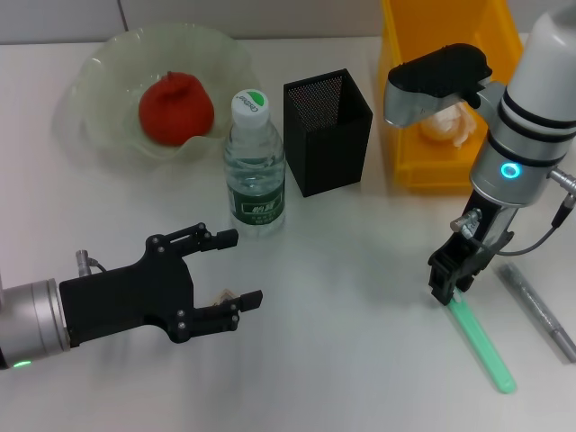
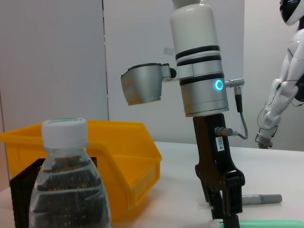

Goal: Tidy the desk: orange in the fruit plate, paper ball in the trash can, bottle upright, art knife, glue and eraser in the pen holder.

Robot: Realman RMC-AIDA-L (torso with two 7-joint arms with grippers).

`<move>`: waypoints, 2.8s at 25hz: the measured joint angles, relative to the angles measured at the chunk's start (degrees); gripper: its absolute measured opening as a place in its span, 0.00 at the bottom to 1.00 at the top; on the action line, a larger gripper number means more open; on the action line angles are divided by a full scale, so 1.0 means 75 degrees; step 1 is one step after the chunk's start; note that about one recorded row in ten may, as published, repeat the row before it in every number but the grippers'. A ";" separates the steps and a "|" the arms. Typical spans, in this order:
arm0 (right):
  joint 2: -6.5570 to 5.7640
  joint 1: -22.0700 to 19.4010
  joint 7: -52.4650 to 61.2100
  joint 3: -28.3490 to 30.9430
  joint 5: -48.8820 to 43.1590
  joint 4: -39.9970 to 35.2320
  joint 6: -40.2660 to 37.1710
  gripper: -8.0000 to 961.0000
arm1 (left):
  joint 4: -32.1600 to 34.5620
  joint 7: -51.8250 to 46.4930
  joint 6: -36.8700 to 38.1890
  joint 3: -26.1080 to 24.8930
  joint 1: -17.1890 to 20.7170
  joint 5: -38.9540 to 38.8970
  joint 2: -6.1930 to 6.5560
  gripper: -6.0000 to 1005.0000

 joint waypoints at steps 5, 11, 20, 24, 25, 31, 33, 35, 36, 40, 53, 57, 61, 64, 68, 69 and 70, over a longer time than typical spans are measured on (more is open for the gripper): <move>0.0000 -0.0010 -0.0008 -0.0210 0.0074 0.0001 0.0006 0.35 | 0.0000 0.0003 0.0000 0.0001 0.0000 -0.0010 0.0000 0.78; 0.0000 -0.0037 -0.0012 -0.0472 0.0308 -0.0051 0.0020 0.25 | 0.0000 0.0005 0.0002 0.0001 0.0000 -0.0013 0.0000 0.78; -0.0001 -0.0250 -0.0021 -0.0468 0.0397 -0.0637 -0.0042 0.19 | 0.0000 0.0005 0.0001 0.0001 0.0006 -0.0016 0.0000 0.78; -0.0024 -0.0724 -0.0045 -0.0461 0.0641 -0.1676 -0.0153 0.19 | 0.0000 0.0006 0.0002 0.0000 0.0020 -0.0047 0.0000 0.78; -0.0039 -0.0844 -0.0072 -0.0452 0.0778 -0.1923 -0.0181 0.19 | 0.0000 0.0006 0.0009 0.0001 0.0039 -0.0120 0.0001 0.78; -0.0087 -0.1868 -0.0625 -0.0306 0.1927 -0.3691 -0.0113 0.19 | -0.0001 0.0005 0.0014 0.0000 0.0062 -0.0189 0.0006 0.78; -0.0089 -0.2426 -0.1152 0.0117 0.2754 -0.4368 0.0029 0.19 | 0.0000 0.0006 0.0039 0.0001 0.0075 -0.0276 0.0011 0.78; -0.0090 -0.2607 -0.1391 0.0356 0.3103 -0.4509 0.0096 0.19 | 0.0000 0.0006 0.0039 0.0001 0.0075 -0.0276 0.0011 0.78; -0.0090 -0.2781 -0.1676 0.0621 0.3487 -0.4575 0.0181 0.19 | 0.0000 0.0006 0.0040 0.0000 0.0074 -0.0278 0.0013 0.78; -0.0088 -0.3387 -0.3022 0.1769 0.5145 -0.4409 0.0463 0.19 | 0.0000 0.0006 0.0035 0.0000 0.0071 -0.0293 0.0013 0.78; -0.0102 -0.3705 -0.8266 0.3459 0.8728 -0.1057 0.0893 0.19 | -0.0001 0.0006 0.0000 0.0000 0.0002 -0.0305 0.0000 0.78; -0.0079 -0.3654 -1.0094 0.3395 0.9839 -0.0070 0.1193 0.19 | 0.0000 0.0006 -0.0012 0.0000 0.0001 -0.0306 0.0000 0.78; -0.0071 -0.3509 -1.1477 0.3388 1.0584 0.0771 0.1507 0.19 | -0.0001 0.0005 -0.0013 0.0000 0.0030 -0.0305 0.0000 0.78; -0.0054 -0.3386 -1.2196 0.3390 1.0971 0.1296 0.1726 0.19 | -0.0001 0.0005 -0.0012 0.0000 0.0056 -0.0307 0.0000 0.78; -0.0049 -0.3257 -1.2681 0.3358 1.1011 0.1563 0.2124 0.20 | -0.0001 0.0005 -0.0012 0.0000 0.0071 -0.0312 0.0000 0.78; -0.0049 -0.3257 -1.2681 0.3358 1.1011 0.1563 0.2124 0.20 | -0.0001 0.0005 -0.0012 0.0000 0.0072 -0.0314 0.0000 0.78; -0.0047 -0.3236 -1.2684 0.3316 1.1008 0.1575 0.2245 0.21 | -0.0001 0.0005 -0.0012 0.0000 0.0072 -0.0315 0.0000 0.78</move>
